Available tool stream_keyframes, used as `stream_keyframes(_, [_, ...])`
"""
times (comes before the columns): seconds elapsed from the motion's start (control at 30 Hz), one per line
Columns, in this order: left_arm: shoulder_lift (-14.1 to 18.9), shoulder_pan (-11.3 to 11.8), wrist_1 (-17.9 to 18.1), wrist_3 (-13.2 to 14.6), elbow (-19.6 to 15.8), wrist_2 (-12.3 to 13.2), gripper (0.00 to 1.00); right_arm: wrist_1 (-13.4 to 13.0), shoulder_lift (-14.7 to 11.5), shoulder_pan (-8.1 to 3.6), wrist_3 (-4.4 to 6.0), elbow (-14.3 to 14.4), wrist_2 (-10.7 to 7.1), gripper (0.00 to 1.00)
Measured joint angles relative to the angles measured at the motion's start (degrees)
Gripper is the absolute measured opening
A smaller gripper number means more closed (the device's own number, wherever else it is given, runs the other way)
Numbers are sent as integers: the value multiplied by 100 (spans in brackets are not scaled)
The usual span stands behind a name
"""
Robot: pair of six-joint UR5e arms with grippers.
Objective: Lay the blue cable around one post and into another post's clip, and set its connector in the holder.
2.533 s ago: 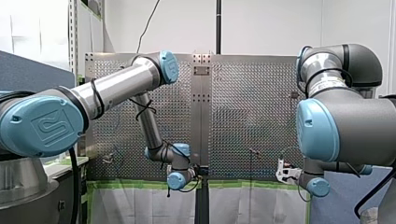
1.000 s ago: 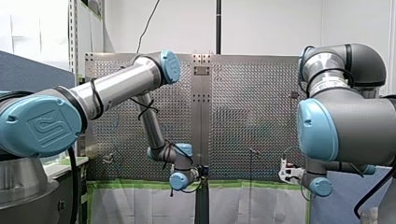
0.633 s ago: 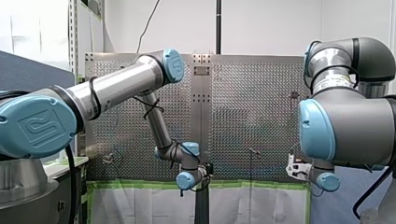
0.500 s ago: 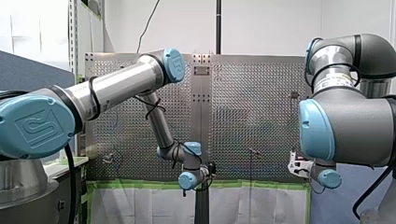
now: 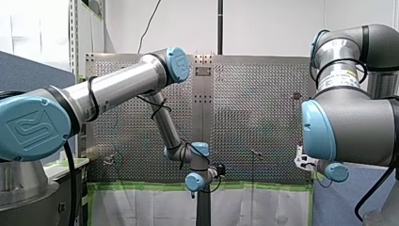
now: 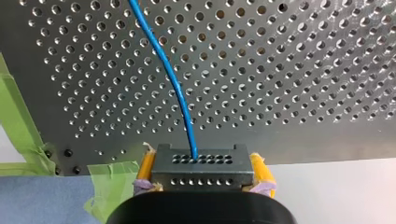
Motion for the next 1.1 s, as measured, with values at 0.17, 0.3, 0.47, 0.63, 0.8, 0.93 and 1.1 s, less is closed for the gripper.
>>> stream_keyframes(0.17, [16, -55, -71, 62, 3, 13, 0, 4, -1, -2, -28, 18, -38, 0])
stream_keyframes(0.3, [78, -85, -96, 84, 3, 20, 0, 0, -4, -4, -54, 62, -79, 0])
stream_keyframes(0.47, [275, -116, -258, 116, 0, 21, 0, -19, -13, -9, -74, 114, -100, 0])
stream_keyframes(0.63, [514, -139, -459, 186, -3, 30, 0, -61, -111, -25, -95, 212, -118, 0])
stream_keyframes(0.8, [669, -177, -567, 278, -64, 52, 0, -158, -323, -64, -95, 397, -72, 0])
stream_keyframes(0.93, [720, -189, -584, 311, -116, 56, 0, -205, -539, -115, -84, 526, -37, 0])
stream_keyframes(1.1, [869, -112, -465, 266, -270, 57, 0, -310, -672, -157, 43, 604, -31, 0])
